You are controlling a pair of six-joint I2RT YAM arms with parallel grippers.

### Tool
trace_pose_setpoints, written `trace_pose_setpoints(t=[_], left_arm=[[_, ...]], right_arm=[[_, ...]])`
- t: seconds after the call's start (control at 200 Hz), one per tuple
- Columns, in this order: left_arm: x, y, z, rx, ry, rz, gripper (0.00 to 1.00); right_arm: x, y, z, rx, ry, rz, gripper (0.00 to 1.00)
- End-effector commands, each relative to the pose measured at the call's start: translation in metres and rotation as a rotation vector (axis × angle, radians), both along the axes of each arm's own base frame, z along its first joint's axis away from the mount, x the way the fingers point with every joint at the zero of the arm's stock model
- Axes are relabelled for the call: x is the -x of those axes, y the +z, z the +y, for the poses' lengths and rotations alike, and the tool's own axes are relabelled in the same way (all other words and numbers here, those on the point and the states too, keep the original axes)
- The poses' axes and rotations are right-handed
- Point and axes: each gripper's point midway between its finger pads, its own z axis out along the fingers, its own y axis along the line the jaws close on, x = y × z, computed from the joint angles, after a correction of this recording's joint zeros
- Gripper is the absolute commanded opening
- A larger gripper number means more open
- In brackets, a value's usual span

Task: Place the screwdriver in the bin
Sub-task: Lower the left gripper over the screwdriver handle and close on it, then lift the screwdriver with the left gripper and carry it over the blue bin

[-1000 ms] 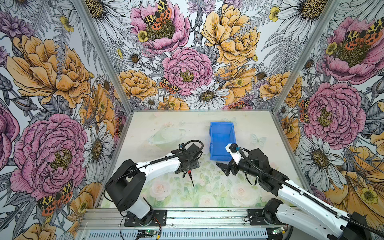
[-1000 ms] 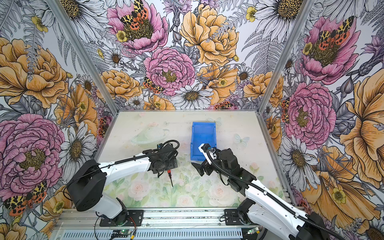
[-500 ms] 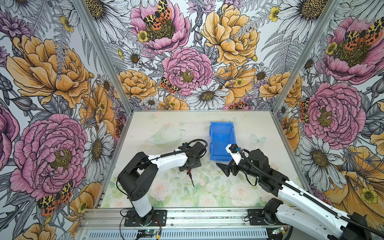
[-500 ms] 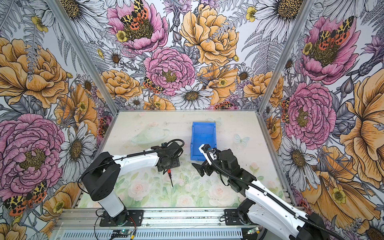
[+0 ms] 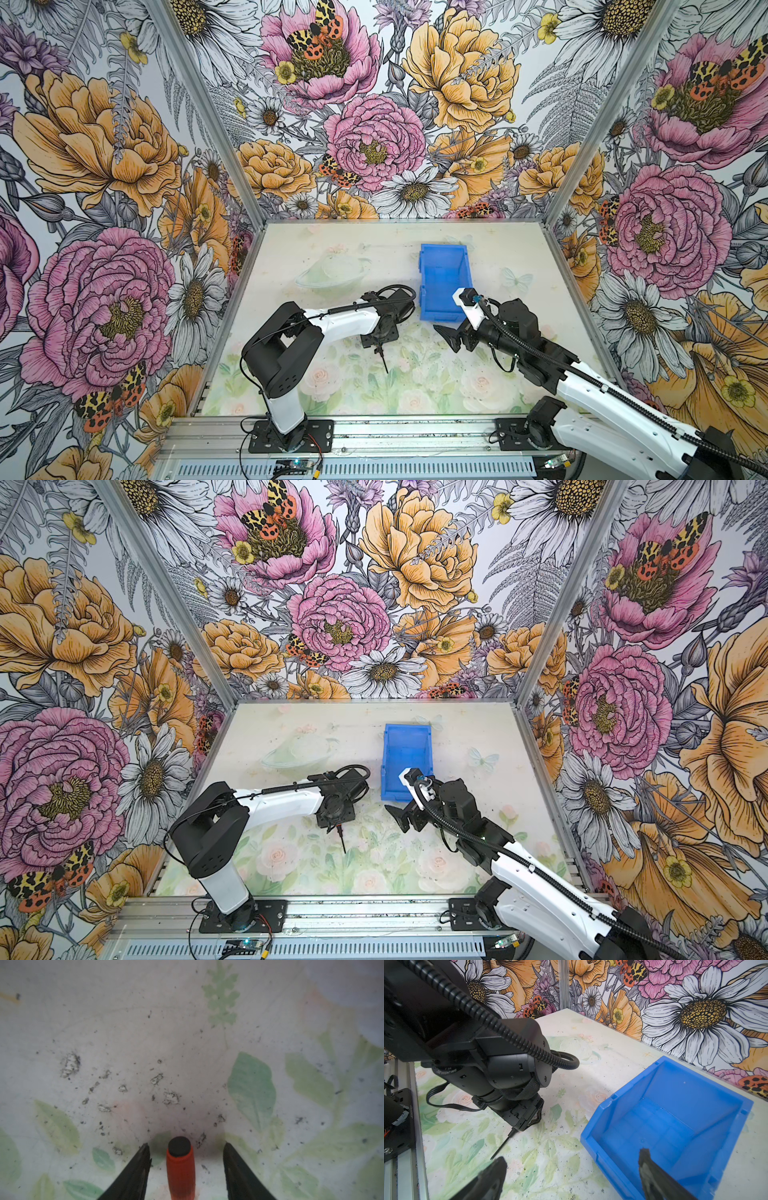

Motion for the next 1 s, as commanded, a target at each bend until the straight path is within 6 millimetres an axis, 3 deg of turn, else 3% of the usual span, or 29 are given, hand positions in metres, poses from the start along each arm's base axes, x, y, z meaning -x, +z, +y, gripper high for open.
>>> trace_pose_setpoints(t=[0.0,0.295,0.505,0.771,0.996], left_arm=[[0.003,-0.006,-0.001,-0.019,-0.002,0.018,0.50],[0.004,-0.007,-0.003,-0.017,-0.012,0.023,0.23],[0.003,-0.001,-0.005,-0.007,-0.020,0.009,0.12],[-0.012,0.015,-0.016,0.011,-0.051,-0.041,0.00],[-0.026,0.037,-0.026,0.022,-0.102,-0.104,0.00]], right_arm=[[-0.004,0.008,-0.004,-0.017,-0.026,-0.039,0.99],[-0.005,0.010,-0.007,-0.019,-0.042,-0.047,0.99],[-0.008,0.014,-0.012,-0.020,-0.073,-0.065,0.99],[-0.008,0.020,-0.020,-0.023,-0.109,-0.086,0.99],[-0.011,0.021,-0.032,-0.033,-0.176,-0.063,0.99]])
